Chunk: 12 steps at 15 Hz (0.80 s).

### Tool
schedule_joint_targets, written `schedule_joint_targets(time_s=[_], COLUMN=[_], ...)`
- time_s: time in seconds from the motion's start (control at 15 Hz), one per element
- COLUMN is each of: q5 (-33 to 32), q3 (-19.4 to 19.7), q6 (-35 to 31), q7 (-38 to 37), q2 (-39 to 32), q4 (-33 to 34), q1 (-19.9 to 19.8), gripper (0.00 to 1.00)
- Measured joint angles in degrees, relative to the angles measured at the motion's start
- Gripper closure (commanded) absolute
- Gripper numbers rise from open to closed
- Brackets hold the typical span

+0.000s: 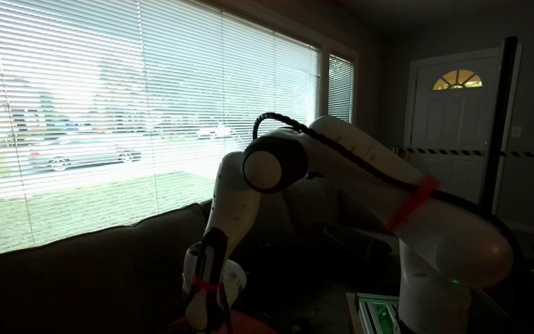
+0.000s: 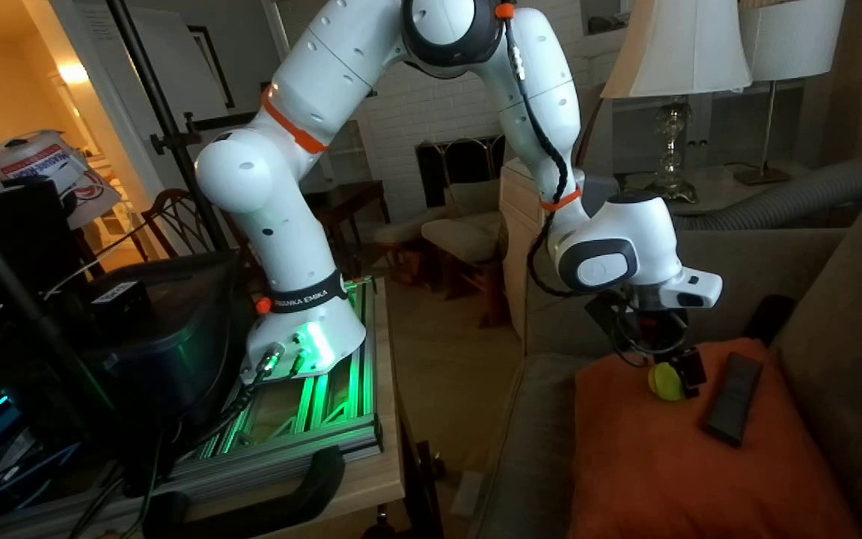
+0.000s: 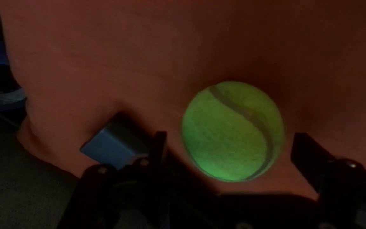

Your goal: Pick the tennis ball up and place it on the left armrest of the couch

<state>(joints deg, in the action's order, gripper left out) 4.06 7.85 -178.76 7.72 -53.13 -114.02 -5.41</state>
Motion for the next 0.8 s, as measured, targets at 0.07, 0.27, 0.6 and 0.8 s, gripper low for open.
schedule_joint_targets(time_s=[0.07,0.27,0.6,0.8], q5=[-0.10,-0.30,-0.53,-0.89], q3=[0.01,0.60,3.04,2.82], q6=[0.01,0.05,1.21,2.98], q7=[-0.42,-1.07,-2.18,-2.19], q2=[-0.39,-0.44,0.65,1.62], q4=[0.74,1.68,1.52,1.17], q1=[0.17,0.89,3.12,3.21], gripper=[0.00,0.00,0.00,0.00])
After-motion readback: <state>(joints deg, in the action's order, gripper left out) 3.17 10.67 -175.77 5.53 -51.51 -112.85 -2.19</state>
